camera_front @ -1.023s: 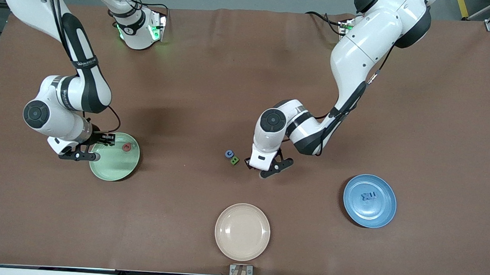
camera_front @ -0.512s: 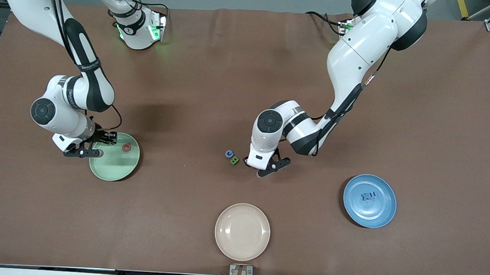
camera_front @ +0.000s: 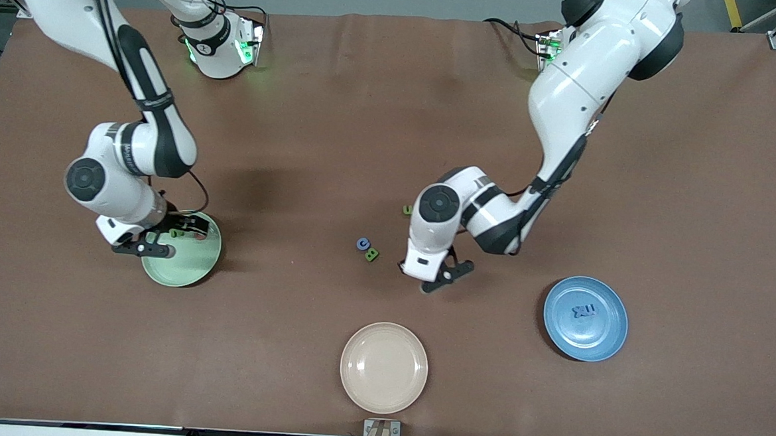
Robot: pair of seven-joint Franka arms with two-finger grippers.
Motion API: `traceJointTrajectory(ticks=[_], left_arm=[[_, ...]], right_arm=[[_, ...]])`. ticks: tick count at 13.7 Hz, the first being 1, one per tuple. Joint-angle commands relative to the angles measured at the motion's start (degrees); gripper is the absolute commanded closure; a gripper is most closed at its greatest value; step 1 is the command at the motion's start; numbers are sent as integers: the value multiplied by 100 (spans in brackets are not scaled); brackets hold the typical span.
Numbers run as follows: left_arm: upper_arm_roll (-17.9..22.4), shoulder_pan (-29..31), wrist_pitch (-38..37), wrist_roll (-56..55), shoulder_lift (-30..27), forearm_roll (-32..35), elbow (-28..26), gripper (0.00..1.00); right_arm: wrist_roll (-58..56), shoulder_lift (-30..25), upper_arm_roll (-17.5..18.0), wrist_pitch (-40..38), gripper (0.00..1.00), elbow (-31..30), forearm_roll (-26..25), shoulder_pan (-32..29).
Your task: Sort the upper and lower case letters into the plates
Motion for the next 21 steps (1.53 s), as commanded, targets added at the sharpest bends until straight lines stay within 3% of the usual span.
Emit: traceJointTrajectory(ticks=[1, 6, 9, 11, 14, 17, 21], left_arm=[[-151, 783, -685, 645, -620, 38, -147, 100], [-1030, 2988, -1038, 3316, -947, 29, -735, 98], [-1040, 3492, -968, 3900, -798, 72, -824, 86], [-996, 3537, -881, 3918, -666, 116, -824, 64], [-996, 3608, -827, 3901, -682, 116, -824, 2], [-1188, 3520, -1099, 3796, -867, 108, -946, 0], [-2233, 3503, -1539, 2771, -911, 46, -1113, 1]], right_arm=[[1422, -5, -21, -229, 0, 337, 51, 732], [3796, 688, -21, -62, 0, 970, 60, 2199], [4791, 1207, -21, 0, 0, 1523, 52, 2701], [5214, 1611, -30, -44, 0, 2041, -18, 2983], [5215, 1928, -30, -35, 0, 2517, -54, 3054], [5189, 2227, -30, -44, 7, 2860, -360, 3221], [5162, 2474, -30, 0, 11, 3053, -572, 3230]])
